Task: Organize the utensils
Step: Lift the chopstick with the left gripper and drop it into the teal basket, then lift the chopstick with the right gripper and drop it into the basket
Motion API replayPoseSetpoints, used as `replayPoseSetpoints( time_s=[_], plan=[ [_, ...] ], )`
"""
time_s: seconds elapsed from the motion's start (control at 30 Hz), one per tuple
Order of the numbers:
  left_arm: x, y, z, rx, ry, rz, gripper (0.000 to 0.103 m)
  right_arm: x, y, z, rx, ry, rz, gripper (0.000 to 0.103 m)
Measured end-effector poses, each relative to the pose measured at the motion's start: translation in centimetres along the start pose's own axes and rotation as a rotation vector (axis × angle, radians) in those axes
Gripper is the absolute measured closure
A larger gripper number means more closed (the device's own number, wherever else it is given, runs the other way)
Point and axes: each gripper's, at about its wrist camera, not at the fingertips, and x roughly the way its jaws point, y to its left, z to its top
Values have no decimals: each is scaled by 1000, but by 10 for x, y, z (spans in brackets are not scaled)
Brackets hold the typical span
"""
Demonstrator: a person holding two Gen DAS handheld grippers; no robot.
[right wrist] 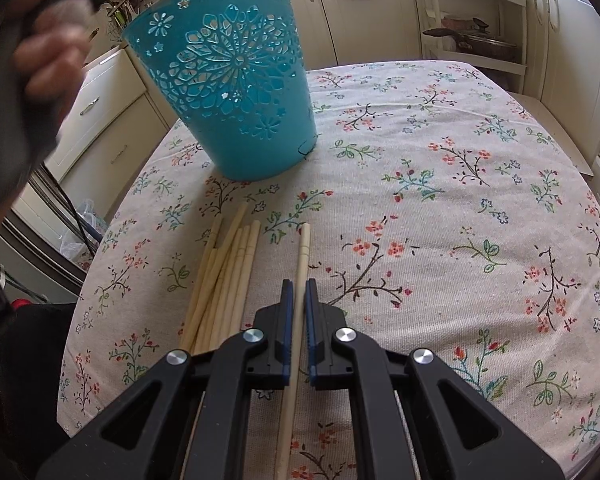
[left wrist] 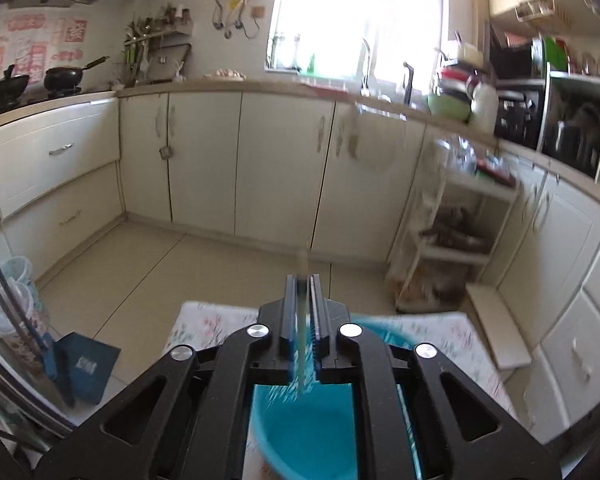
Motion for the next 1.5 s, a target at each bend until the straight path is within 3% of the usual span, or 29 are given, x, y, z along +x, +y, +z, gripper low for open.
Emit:
replayPoseSetpoints(
  time_s=[0.03, 0.1, 0.27, 0.4, 0.47, 0.57, 0.73, 0.9, 1.03, 1.17, 1.23, 1.5],
  plan=[
    [-4, 3, -5, 12, 11, 6, 83, 0, 0, 0, 2, 0, 2, 96],
    [-16, 9, -15, 31, 15, 23, 50, 0, -1, 0, 4, 0, 7, 96],
    [-59, 33, -43, 81, -6, 17, 39, 0, 2, -1, -25, -7, -16, 96],
    [-84, 50, -59, 94, -10, 15, 30, 2, 21, -5, -142, -25, -112, 97],
    [-92, 57, -66, 103, -15, 16, 28, 2, 23, -6, -154, -25, -127, 97],
    [-98, 70, -77, 115, -23, 19, 22, -14, 6, -1, -49, -30, -70, 97],
    [-84, 99, -96, 88, 20, 57, 21, -80, -10, 28, 81, -204, 95, 97],
    [-63, 118, -111, 41, 80, 77, 21, -135, 12, 86, 67, -405, 220, 97],
    [-55, 120, -116, 33, 96, 78, 21, -148, 33, 142, 55, -543, 290, 97],
    [-52, 120, -119, 26, 98, 72, 21, -134, 52, 192, 53, -665, 245, 97],
    [-54, 120, -118, 27, 90, 68, 21, -115, 56, 209, 77, -676, 210, 97],
    [-58, 120, -116, 14, 83, 43, 18, -60, 55, 201, 118, -620, 103, 97]
  ],
)
